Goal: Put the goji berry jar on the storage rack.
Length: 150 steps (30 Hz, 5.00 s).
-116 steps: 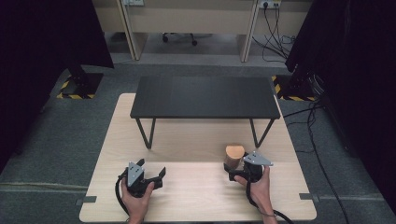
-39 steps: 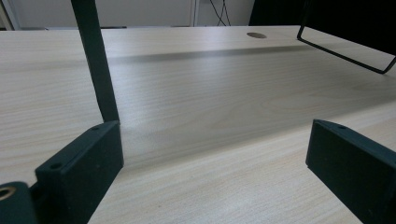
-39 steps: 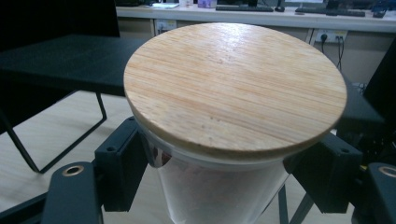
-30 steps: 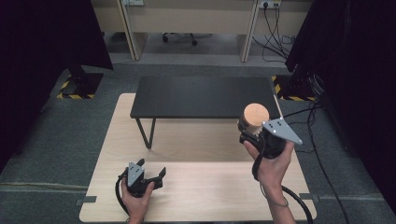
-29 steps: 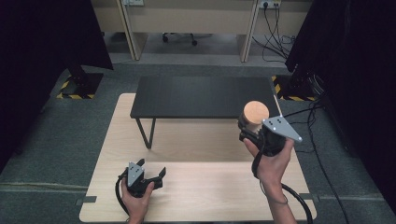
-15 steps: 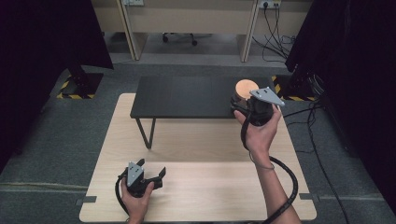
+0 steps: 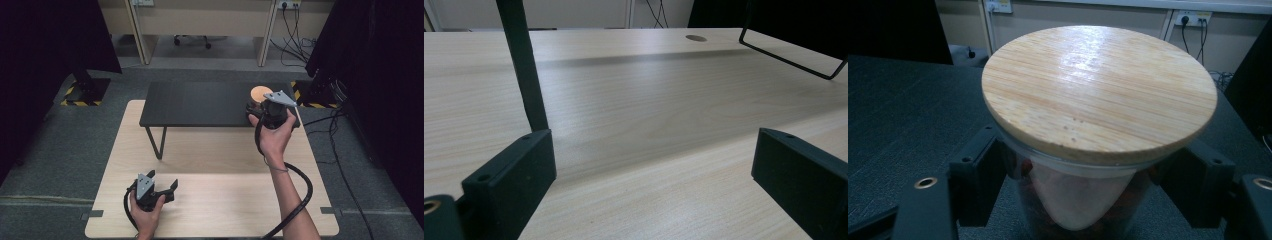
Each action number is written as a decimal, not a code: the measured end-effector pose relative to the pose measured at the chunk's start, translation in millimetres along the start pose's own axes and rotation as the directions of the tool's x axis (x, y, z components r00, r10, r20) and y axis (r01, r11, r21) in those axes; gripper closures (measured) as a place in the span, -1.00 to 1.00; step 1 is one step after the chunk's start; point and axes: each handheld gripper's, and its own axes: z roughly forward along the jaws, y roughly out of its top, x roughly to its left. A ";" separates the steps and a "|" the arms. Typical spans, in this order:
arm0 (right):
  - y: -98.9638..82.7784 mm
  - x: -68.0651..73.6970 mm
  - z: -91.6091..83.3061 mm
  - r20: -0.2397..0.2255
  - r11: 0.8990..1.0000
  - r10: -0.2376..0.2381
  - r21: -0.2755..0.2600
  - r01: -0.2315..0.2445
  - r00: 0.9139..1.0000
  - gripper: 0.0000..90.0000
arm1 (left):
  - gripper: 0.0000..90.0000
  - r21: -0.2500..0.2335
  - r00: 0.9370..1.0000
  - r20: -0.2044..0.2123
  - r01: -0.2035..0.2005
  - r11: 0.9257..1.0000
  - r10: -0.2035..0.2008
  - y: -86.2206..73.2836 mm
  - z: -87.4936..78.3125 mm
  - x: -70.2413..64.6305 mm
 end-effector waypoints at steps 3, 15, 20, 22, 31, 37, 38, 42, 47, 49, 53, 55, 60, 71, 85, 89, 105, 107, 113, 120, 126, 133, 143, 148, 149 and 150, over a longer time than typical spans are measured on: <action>-2.2 -0.7 4.3 -0.006 1.000 -0.017 -0.005 0.017 1.000 -0.43 | -0.93 0.001 1.000 -0.001 -0.002 1.000 0.002 0.1 0.1 -0.3; -14.2 -10.0 10.2 -0.038 0.999 -0.013 -0.053 0.011 0.999 -0.43 | -0.93 0.000 1.000 -0.001 -0.003 1.000 0.003 0.0 -0.1 -0.4; -16.6 -11.7 11.5 -0.043 0.998 -0.015 -0.064 0.012 0.999 -0.43 | -0.93 0.000 1.000 -0.001 -0.004 1.000 0.004 0.1 -0.1 -0.4; -16.7 -11.6 11.7 -0.043 0.998 -0.015 -0.064 0.012 0.999 -0.43 | -0.93 0.000 1.000 -0.001 -0.002 1.000 0.002 0.0 0.0 -0.3; -16.9 -8.2 11.1 -0.028 0.998 -0.030 -0.061 0.028 0.999 -0.70 | -0.93 0.002 1.000 -0.001 -0.003 1.000 0.003 0.4 0.2 -0.4; -24.3 -7.0 0.1 -0.035 0.995 -0.025 -0.102 0.022 0.999 -0.99 | -0.93 0.002 1.000 -0.001 -0.004 1.000 0.004 0.3 0.2 -0.6; -25.9 -8.7 -3.5 -0.044 0.993 -0.017 -0.116 0.011 0.999 -0.99 | -0.93 0.002 1.000 -0.002 -0.004 1.000 0.004 0.3 0.2 -0.6; -30.5 -15.6 -18.0 -0.076 0.990 -0.005 -0.141 -0.005 0.997 -0.99 | -0.93 0.002 1.000 -0.002 -0.004 1.000 0.004 0.3 0.2 -0.8; -36.7 -20.2 -32.9 -0.096 0.987 -0.012 -0.158 -0.003 0.995 -0.99 | -0.93 0.002 1.000 -0.003 -0.006 1.000 0.006 0.4 0.2 -1.2; -38.9 -21.3 -37.4 -0.101 0.987 -0.016 -0.162 0.000 0.995 -0.99 | -0.93 0.002 1.000 -0.003 -0.006 1.000 0.006 0.4 0.3 -1.2; -42.9 -22.9 -44.5 -0.097 0.985 -0.027 -0.171 0.010 0.995 -0.99 | -0.93 0.000 1.000 -0.004 -0.005 1.000 0.005 0.0 0.4 -1.3; -44.7 -23.7 -47.0 -0.095 0.985 -0.028 -0.173 0.012 0.995 -0.99 | -0.93 0.000 1.000 -0.003 -0.004 1.000 0.004 0.0 0.3 -1.1; -52.0 -27.0 -55.5 -0.107 0.984 -0.038 -0.178 0.019 0.994 -0.99 | -0.93 0.000 1.000 -0.003 -0.005 1.000 0.005 0.0 0.4 -1.1; -75.1 -31.1 -76.3 -0.118 0.980 -0.045 -0.198 0.021 0.992 -0.99 | -0.93 -0.001 1.000 -0.005 -0.007 1.000 0.007 -0.2 0.4 -1.7; -86.4 -37.5 -88.9 -0.119 0.975 -0.040 -0.224 0.012 0.992 -0.99 | -0.93 -0.002 1.000 -0.006 -0.007 1.000 0.007 -0.4 0.2 -1.8; -98.9 -39.7 -90.2 -0.126 0.976 -0.047 -0.215 0.019 0.991 -0.99 | -0.93 0.000 1.000 -0.006 -0.013 1.000 0.013 0.0 0.1 -1.7; -173.6 -47.6 -79.8 -0.143 0.991 -0.027 -0.131 0.008 0.989 -0.99 | -0.93 -0.001 1.000 -0.006 -0.012 1.000 0.012 -0.4 -0.2 -1.5; -181.4 -47.9 -78.5 -0.144 0.994 -0.017 -0.107 0.001 0.989 -0.99 | -0.93 -0.001 1.000 -0.007 -0.012 1.000 0.012 -0.4 -0.2 -1.6; -204.9 -48.0 -75.7 -0.142 0.999 0.021 -0.040 -0.027 0.990 -0.99 | -0.93 -0.001 1.000 -0.008 -0.012 1.000 0.012 -0.3 -0.1 -1.9; -223.8 -45.7 -74.3 -0.128 0.999 0.040 0.006 -0.040 0.991 -0.99 | -0.93 0.000 1.000 -0.009 -0.013 1.000 0.013 -0.2 -0.2 -1.9; -232.6 -43.3 -74.3 -0.114 0.999 0.037 0.031 -0.034 0.993 -0.99 | -0.93 -0.001 1.000 -0.008 -0.012 1.000 0.012 -0.3 -0.2 -1.8; -239.2 -43.3 -74.7 -0.109 0.998 0.045 0.042 -0.041 0.993 -0.99 | -0.93 -0.001 1.000 -0.008 -0.013 1.000 0.013 -0.3 -0.2 -1.9; -245.4 -44.6 -71.6 -0.106 0.997 0.053 0.058 -0.047 0.993 -0.98 | -0.93 -0.001 1.000 -0.008 -0.013 1.000 0.013 -0.3 -0.2 -1.9; -246.4 -43.5 -71.5 -0.105 0.998 0.050 0.050 -0.045 0.993 -0.98 | -0.93 -0.001 1.000 -0.008 -0.014 1.000 0.014 -0.3 0.0 -2.3; -246.6 -42.9 -71.6 -0.107 0.998 0.048 0.048 -0.043 0.993 -0.98 | -0.93 -0.001 1.000 -0.008 -0.014 1.000 0.014 -0.3 -0.1 -2.1; -246.6 -42.9 -71.6 -0.107 0.998 0.048 0.048 -0.043 0.993 -0.98 | -0.93 -0.001 1.000 -0.008 -0.014 1.000 0.014 -0.3 -0.1 -2.1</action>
